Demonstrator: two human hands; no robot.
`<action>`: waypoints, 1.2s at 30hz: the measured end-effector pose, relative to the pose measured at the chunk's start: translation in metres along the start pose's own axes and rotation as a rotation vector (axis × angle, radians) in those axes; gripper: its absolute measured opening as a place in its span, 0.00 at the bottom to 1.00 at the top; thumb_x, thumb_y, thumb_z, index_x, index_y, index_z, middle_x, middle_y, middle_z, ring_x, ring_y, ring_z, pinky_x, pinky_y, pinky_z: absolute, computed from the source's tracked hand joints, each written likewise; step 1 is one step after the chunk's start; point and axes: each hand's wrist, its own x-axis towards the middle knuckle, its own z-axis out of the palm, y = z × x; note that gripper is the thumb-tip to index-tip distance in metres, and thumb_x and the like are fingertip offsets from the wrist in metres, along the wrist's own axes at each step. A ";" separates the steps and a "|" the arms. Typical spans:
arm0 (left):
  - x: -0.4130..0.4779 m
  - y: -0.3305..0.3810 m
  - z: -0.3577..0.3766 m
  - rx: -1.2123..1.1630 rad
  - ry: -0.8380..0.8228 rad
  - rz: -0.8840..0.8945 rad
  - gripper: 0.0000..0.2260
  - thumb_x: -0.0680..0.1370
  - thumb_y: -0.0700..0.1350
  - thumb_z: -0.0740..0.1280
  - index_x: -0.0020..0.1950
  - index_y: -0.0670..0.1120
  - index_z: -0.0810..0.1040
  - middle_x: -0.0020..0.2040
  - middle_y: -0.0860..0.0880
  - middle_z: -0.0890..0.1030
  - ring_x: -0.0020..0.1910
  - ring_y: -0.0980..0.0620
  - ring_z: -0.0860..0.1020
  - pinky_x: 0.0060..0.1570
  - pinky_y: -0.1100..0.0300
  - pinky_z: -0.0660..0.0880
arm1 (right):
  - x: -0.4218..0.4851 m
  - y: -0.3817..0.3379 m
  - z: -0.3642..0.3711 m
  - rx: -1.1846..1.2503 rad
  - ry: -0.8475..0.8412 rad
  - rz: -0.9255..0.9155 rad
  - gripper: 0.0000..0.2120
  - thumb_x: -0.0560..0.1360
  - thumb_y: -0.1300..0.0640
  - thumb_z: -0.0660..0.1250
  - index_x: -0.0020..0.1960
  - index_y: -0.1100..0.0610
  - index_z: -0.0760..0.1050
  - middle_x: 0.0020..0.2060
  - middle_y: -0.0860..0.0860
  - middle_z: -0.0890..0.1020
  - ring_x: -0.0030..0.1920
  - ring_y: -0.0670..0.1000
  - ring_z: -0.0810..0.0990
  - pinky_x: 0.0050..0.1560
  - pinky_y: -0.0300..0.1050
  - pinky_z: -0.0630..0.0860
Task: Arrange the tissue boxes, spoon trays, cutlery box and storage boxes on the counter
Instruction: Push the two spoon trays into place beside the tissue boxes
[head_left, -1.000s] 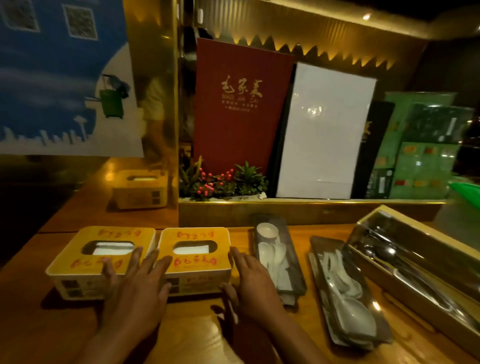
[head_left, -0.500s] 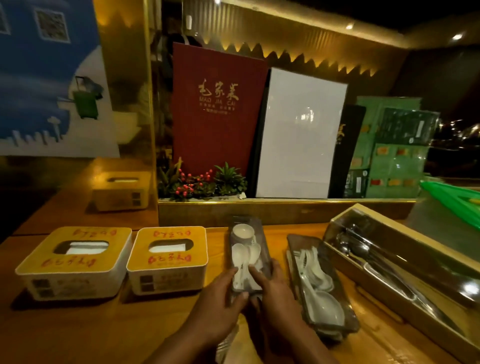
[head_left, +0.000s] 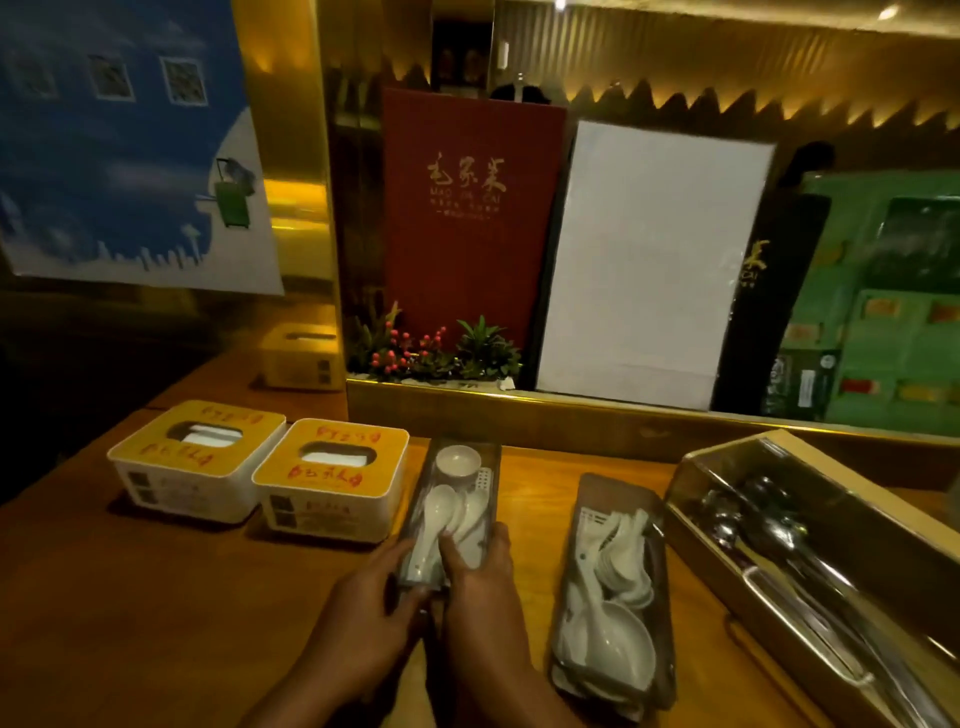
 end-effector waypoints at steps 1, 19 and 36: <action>-0.002 -0.002 0.001 0.001 0.015 -0.010 0.25 0.77 0.45 0.72 0.55 0.78 0.71 0.63 0.71 0.75 0.63 0.60 0.77 0.62 0.55 0.78 | -0.002 -0.002 -0.003 0.010 -0.015 -0.025 0.26 0.82 0.50 0.59 0.77 0.38 0.55 0.80 0.57 0.41 0.79 0.60 0.51 0.76 0.48 0.58; -0.021 0.071 0.104 0.320 -0.237 0.248 0.33 0.72 0.63 0.70 0.76 0.61 0.67 0.78 0.62 0.60 0.75 0.59 0.63 0.67 0.69 0.63 | -0.078 0.119 -0.156 -0.230 -0.103 0.124 0.60 0.49 0.15 0.61 0.75 0.41 0.54 0.75 0.53 0.54 0.74 0.59 0.60 0.69 0.54 0.68; -0.009 0.077 0.116 0.792 -0.192 0.166 0.32 0.80 0.65 0.54 0.82 0.54 0.54 0.83 0.53 0.52 0.81 0.52 0.44 0.79 0.45 0.38 | -0.035 0.154 -0.110 0.173 -0.101 -0.096 0.52 0.63 0.26 0.69 0.79 0.47 0.56 0.77 0.45 0.58 0.73 0.49 0.64 0.66 0.49 0.74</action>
